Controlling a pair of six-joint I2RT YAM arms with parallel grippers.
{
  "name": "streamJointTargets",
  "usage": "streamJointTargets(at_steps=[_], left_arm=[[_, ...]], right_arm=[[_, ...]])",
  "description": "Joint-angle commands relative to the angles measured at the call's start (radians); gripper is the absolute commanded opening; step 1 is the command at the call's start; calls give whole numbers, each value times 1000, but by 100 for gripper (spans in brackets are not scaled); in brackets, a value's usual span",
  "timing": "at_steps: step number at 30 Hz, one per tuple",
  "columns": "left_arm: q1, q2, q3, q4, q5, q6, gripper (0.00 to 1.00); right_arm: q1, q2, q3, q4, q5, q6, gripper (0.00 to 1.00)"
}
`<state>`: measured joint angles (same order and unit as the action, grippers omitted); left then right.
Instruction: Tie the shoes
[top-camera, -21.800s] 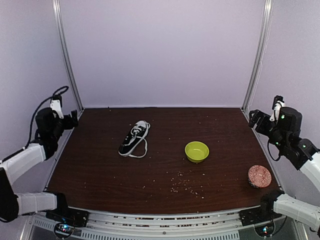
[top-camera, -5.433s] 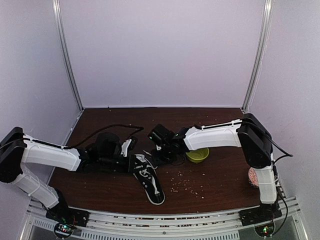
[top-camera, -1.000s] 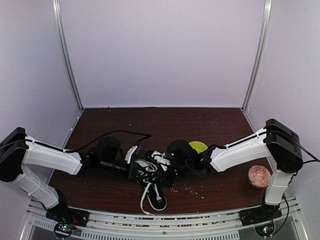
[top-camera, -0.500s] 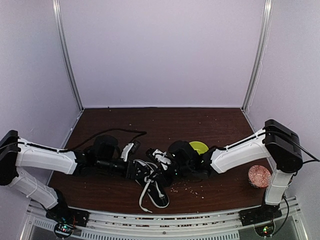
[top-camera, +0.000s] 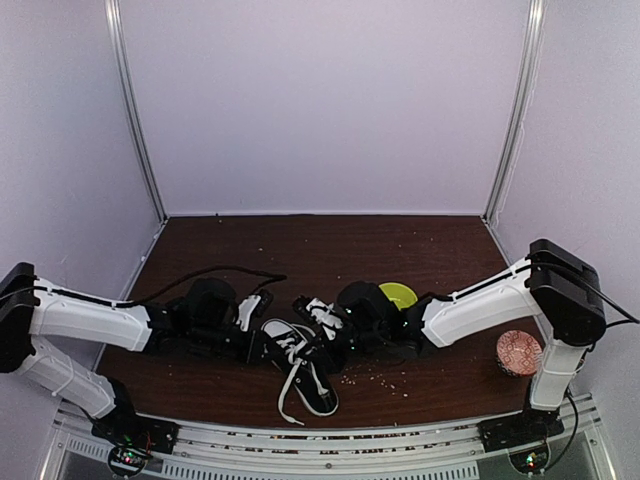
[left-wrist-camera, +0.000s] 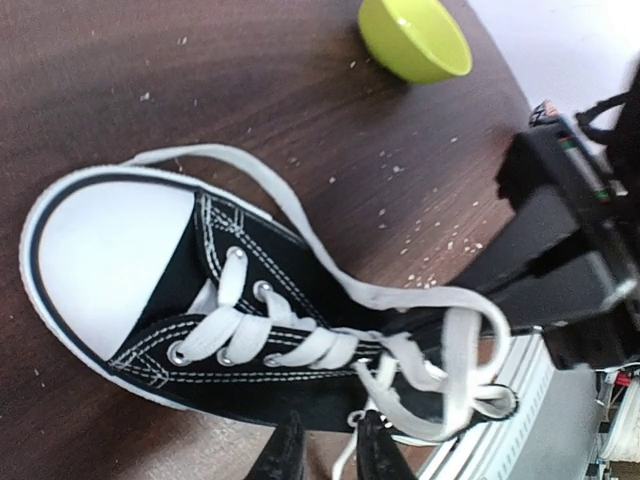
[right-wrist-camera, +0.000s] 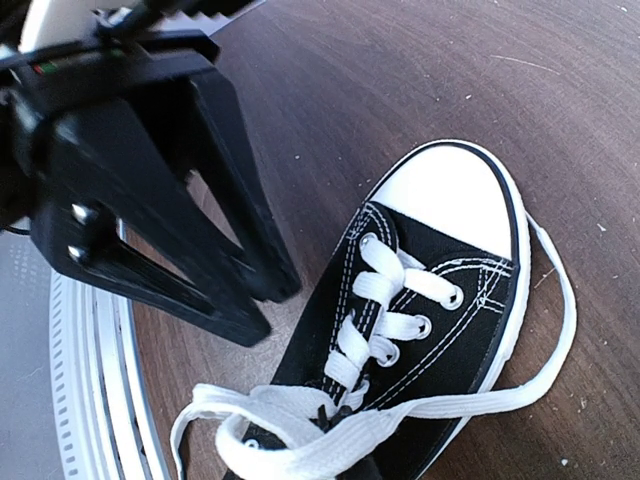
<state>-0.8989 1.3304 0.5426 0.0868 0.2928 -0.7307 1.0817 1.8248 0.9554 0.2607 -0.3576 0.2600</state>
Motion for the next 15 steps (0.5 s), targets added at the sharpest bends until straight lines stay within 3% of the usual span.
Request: streamJointTargets(at_steps=[1,15], left_arm=[[6,66,65,42,39,29,20],[-3,188,106,139,144,46,15]], right_arm=[[-7,-35,-12,60,29,5,0],[-20,-33,-27,94,15,33,0]])
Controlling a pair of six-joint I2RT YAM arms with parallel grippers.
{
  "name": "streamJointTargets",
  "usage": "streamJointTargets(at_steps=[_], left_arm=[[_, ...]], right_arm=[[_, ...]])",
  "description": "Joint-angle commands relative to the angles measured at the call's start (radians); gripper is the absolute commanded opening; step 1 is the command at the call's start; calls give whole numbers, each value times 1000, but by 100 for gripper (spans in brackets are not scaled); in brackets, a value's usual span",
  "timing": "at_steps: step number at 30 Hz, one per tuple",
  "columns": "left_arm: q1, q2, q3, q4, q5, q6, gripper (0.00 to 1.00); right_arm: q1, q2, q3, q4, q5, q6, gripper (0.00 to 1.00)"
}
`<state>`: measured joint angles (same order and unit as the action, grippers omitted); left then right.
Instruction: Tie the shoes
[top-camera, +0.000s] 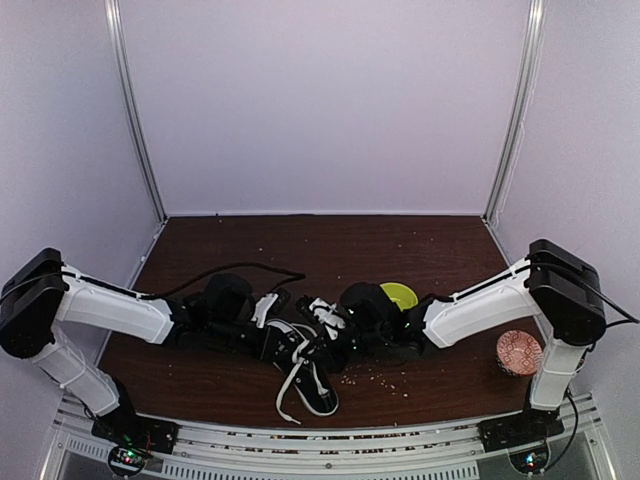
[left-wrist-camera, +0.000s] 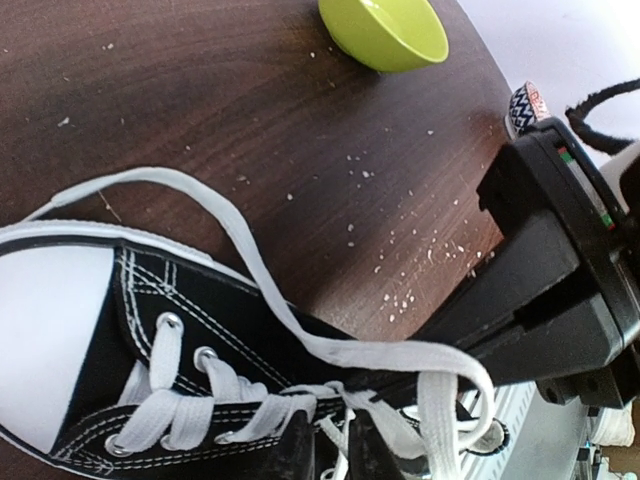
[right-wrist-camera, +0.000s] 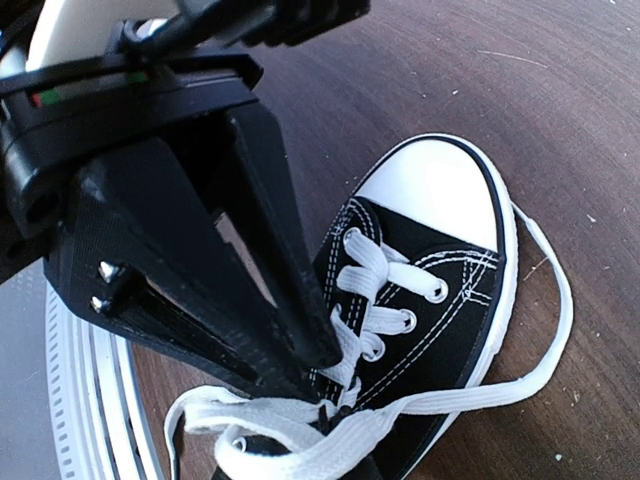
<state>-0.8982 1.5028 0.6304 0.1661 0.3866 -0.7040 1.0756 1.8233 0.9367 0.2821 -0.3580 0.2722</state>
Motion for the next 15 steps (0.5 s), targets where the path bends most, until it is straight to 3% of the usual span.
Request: streamJointTargets(at_steps=[1,9,15], left_arm=[[-6,17,17,56,50,22,15],[-33,23,30,43,52,46,13],[-43,33,84,-53,-3,99,13]], right_arm=[[-15,-31,-10,79,13,25,0],[-17,-28,-11,91,5,35,0],[-17,-31,-12,92,5,35,0]])
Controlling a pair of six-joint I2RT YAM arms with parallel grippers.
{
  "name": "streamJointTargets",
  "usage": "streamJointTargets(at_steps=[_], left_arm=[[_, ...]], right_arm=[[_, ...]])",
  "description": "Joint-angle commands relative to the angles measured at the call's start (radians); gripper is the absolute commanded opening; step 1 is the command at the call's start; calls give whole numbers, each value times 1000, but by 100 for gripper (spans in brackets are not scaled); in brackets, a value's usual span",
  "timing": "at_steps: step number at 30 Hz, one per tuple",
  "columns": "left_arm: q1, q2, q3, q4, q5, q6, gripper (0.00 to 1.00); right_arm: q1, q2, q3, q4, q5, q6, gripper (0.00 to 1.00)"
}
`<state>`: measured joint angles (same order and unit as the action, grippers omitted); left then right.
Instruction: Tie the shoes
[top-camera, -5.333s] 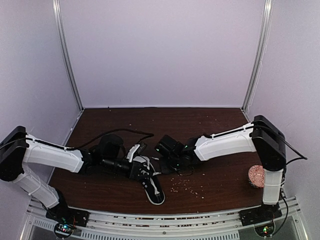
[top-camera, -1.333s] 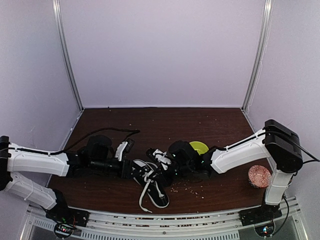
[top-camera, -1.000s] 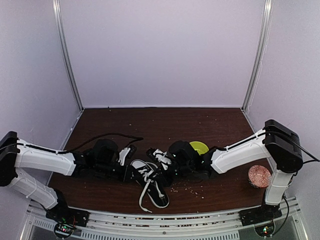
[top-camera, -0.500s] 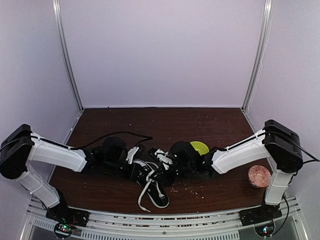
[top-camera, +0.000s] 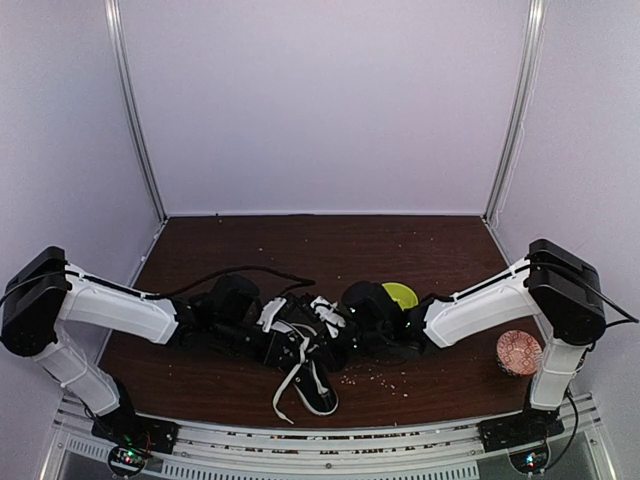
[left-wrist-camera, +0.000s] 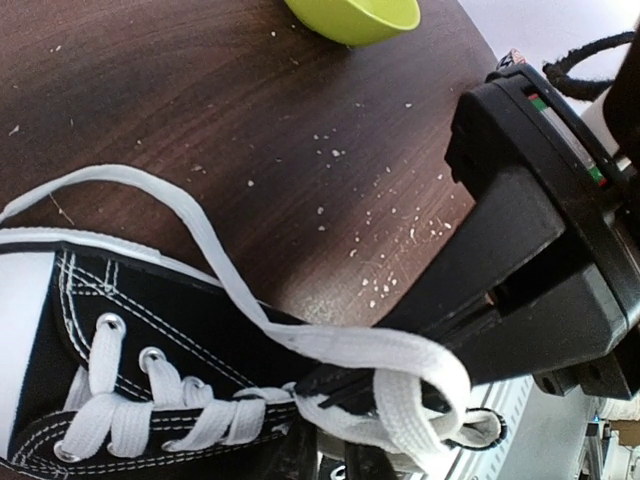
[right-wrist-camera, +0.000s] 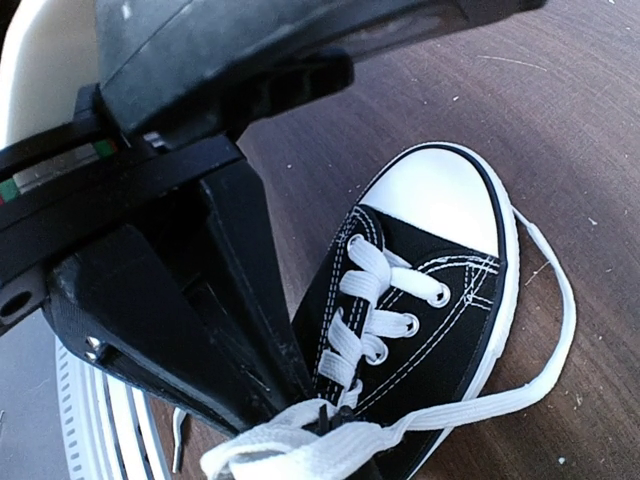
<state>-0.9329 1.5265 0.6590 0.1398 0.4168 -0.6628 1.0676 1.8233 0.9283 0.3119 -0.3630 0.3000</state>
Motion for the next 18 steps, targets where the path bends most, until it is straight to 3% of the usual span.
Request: streamJointTargets(at_steps=[1,8,18], left_arm=[[-10,9,65,-51,-49,71,13],[-23,14,139,-194,-121,163,13],[-56,52,174,-190,-84,214,23]], right_arm=[[-10,-30,-5,64,10,7,0],[-9,-30,-7,66,9,8,0],[-12,-27,-5,67,10,10,0]])
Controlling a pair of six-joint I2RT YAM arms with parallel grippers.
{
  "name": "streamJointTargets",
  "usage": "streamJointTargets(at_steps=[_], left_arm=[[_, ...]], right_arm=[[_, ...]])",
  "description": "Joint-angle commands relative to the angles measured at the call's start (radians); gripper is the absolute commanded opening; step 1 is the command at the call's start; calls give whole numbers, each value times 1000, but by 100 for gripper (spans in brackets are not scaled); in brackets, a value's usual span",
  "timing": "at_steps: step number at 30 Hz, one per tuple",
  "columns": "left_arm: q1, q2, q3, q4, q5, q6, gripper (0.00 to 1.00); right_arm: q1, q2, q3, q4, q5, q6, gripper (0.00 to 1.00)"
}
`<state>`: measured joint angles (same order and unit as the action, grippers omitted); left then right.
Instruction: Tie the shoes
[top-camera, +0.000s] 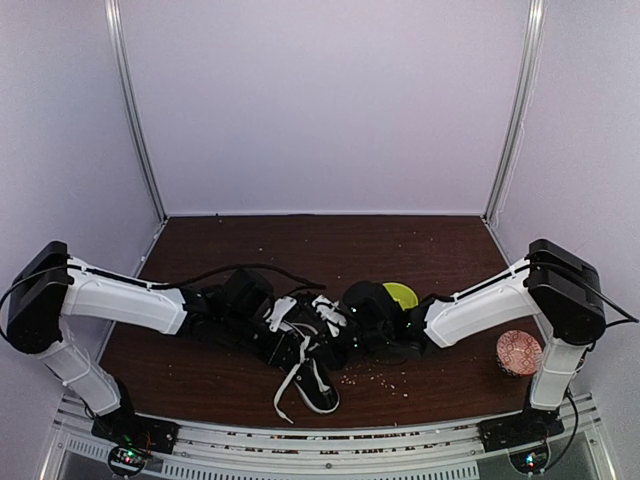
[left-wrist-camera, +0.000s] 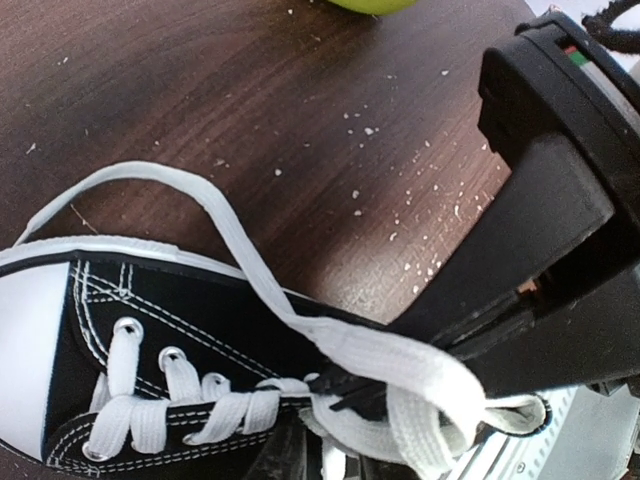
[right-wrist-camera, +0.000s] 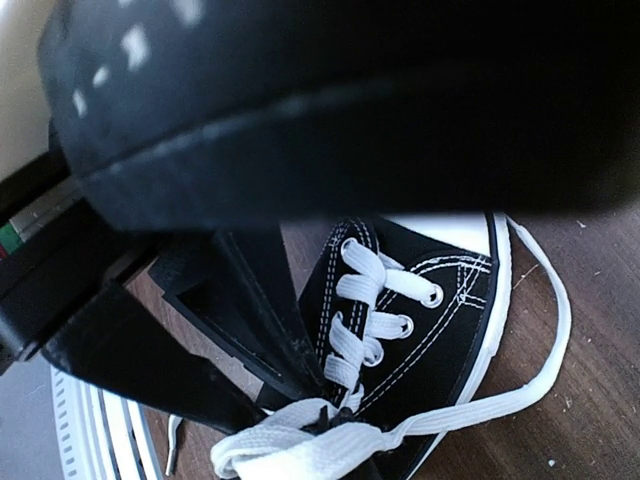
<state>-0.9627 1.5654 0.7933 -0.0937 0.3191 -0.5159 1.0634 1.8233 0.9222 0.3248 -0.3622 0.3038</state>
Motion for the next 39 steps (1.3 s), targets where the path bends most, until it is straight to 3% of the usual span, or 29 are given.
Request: streamJointTargets(at_steps=[1,9,23,29,39], left_arm=[[-27,14,40,46,14,68,23],[-28,47,87,0,-43,84,28],[-54,102,173,-90,-142,136,26],[-56,92,173,-72,-177,140,14],[-56,46,136,-16,-193,143,8]], right_arm=[[-7,-27,1,55,8,6,0],[-8,-24,3,54,2,6,0],[-8,-10,19,47,-18,6,0],[-8,-9,23,40,-23,6,0],[-8,-1,33,30,-26,5,0]])
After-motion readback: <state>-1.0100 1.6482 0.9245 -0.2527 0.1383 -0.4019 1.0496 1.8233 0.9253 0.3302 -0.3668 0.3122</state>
